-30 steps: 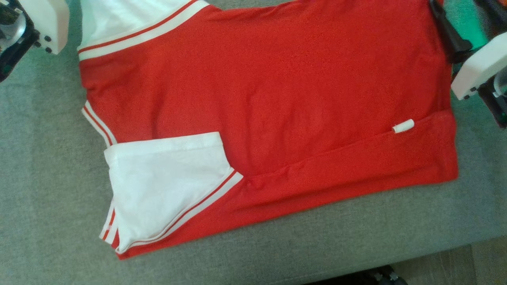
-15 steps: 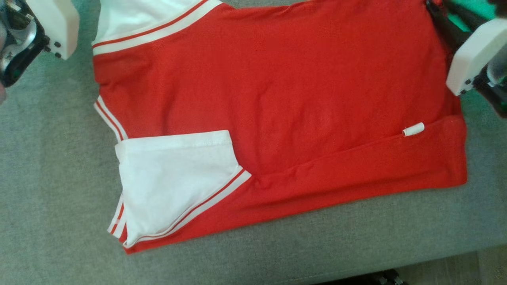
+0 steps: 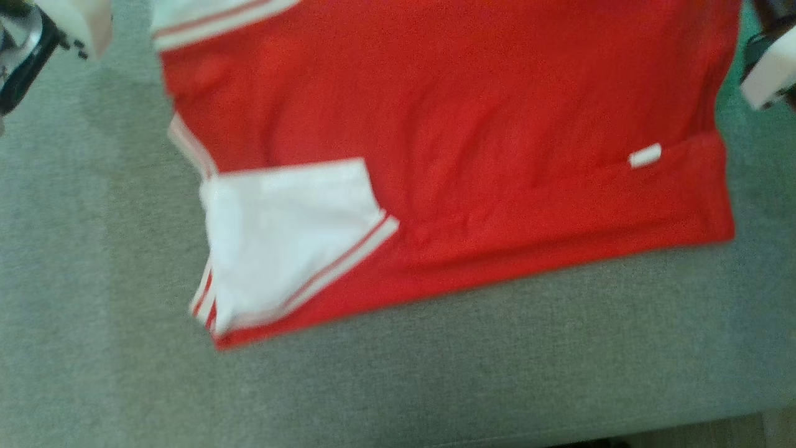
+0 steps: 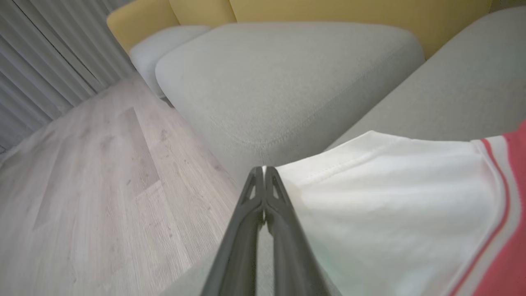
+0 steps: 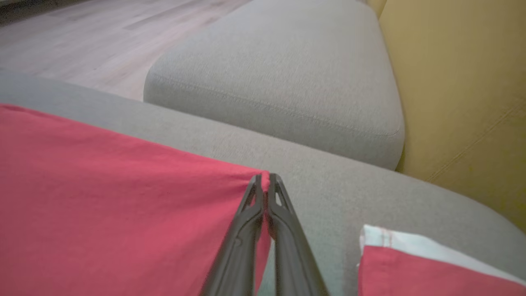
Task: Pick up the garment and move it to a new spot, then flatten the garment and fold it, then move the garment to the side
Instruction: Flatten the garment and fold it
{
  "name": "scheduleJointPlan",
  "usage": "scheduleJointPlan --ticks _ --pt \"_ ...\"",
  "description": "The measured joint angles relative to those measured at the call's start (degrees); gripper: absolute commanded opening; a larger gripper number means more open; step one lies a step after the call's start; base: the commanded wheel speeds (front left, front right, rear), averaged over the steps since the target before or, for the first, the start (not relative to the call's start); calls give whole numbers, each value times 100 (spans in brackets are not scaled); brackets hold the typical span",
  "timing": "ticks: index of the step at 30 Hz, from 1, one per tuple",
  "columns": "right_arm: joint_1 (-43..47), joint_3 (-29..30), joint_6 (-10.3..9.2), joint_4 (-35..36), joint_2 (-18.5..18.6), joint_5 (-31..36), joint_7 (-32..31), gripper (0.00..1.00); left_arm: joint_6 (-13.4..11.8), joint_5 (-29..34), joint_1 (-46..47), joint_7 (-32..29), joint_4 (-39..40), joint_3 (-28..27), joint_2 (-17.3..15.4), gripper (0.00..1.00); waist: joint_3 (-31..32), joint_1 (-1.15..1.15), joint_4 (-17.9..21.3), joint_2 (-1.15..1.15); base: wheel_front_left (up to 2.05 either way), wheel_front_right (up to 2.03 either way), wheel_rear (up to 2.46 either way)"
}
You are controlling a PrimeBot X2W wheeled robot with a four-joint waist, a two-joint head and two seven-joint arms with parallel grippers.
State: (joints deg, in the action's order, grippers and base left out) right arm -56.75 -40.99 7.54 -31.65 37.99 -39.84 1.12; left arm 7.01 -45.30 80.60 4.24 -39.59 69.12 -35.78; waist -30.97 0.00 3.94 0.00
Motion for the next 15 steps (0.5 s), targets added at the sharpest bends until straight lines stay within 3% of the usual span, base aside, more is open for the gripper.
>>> scheduleJointPlan --ticks 7,15 --pt "175 62 0 -86 215 -116 289 0 3 -11 -86 505 22 -23 151 0 255 0 -245 0 0 0 0" --pt "1115 245 0 84 566 -348 467 0 -113 -274 -1155 748 964 69 -21 0 588 0 -652 0 0 0 0"
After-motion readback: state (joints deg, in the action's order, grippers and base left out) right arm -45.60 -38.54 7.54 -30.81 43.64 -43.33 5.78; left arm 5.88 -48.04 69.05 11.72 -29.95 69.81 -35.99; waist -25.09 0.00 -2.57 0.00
